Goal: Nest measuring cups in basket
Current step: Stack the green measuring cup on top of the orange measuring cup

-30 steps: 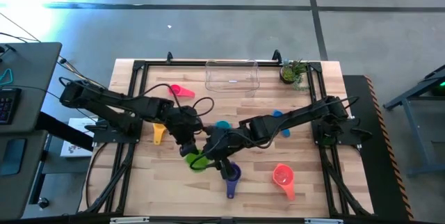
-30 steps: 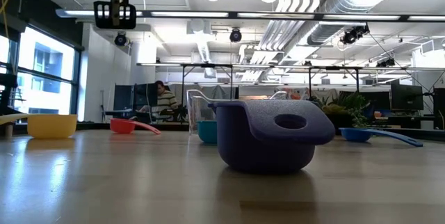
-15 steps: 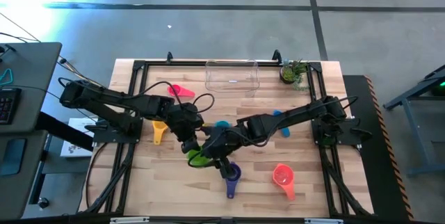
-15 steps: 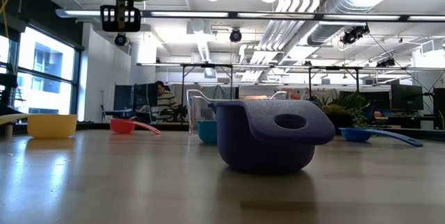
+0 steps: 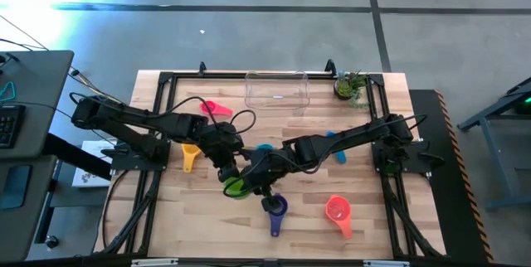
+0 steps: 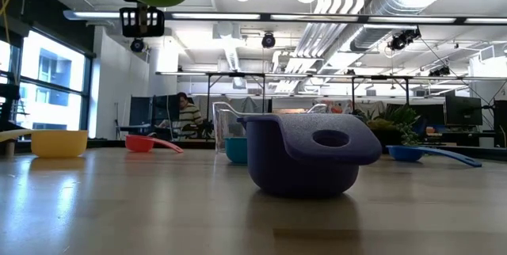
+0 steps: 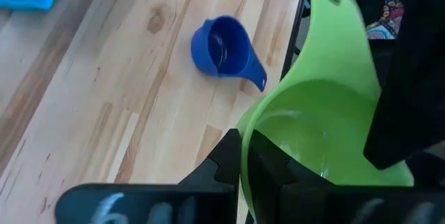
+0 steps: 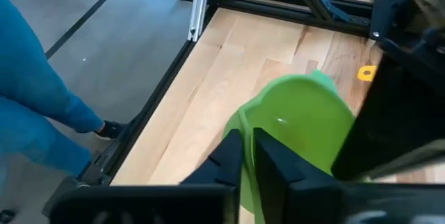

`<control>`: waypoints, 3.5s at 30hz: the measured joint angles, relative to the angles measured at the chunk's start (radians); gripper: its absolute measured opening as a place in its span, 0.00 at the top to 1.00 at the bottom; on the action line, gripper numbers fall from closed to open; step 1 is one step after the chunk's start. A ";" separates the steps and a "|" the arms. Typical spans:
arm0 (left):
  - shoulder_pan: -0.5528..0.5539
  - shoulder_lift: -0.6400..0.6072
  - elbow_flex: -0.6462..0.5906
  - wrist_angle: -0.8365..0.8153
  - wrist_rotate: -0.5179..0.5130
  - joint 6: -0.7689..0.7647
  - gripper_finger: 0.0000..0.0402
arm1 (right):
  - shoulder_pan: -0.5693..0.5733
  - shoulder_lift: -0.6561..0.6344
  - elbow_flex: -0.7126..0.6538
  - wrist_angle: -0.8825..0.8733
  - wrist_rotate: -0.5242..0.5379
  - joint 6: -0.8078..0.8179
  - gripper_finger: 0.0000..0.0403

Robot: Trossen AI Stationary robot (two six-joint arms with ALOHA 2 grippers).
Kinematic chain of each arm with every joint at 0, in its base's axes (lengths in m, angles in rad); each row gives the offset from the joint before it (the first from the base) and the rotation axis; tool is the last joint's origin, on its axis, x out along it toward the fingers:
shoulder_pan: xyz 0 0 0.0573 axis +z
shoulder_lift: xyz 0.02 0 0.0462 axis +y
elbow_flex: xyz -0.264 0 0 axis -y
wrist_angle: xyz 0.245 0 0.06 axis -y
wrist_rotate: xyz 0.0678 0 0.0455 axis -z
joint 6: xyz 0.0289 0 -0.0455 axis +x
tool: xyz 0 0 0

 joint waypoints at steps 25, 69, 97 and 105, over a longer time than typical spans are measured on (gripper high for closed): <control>0.013 0.000 0.000 0.029 0.017 -0.014 0.91 | 0.002 0.000 0.000 -0.009 0.026 0.043 1.00; 0.112 -0.002 0.000 0.149 0.195 -0.048 0.74 | 0.076 -0.002 0.000 -0.097 0.264 0.307 1.00; 0.113 -0.002 0.000 0.215 0.227 -0.021 0.74 | 0.359 -0.143 0.000 -0.718 0.837 1.076 1.00; 0.113 -0.001 0.000 0.214 0.227 -0.021 0.74 | 0.431 -0.135 0.000 -0.908 0.828 1.351 1.00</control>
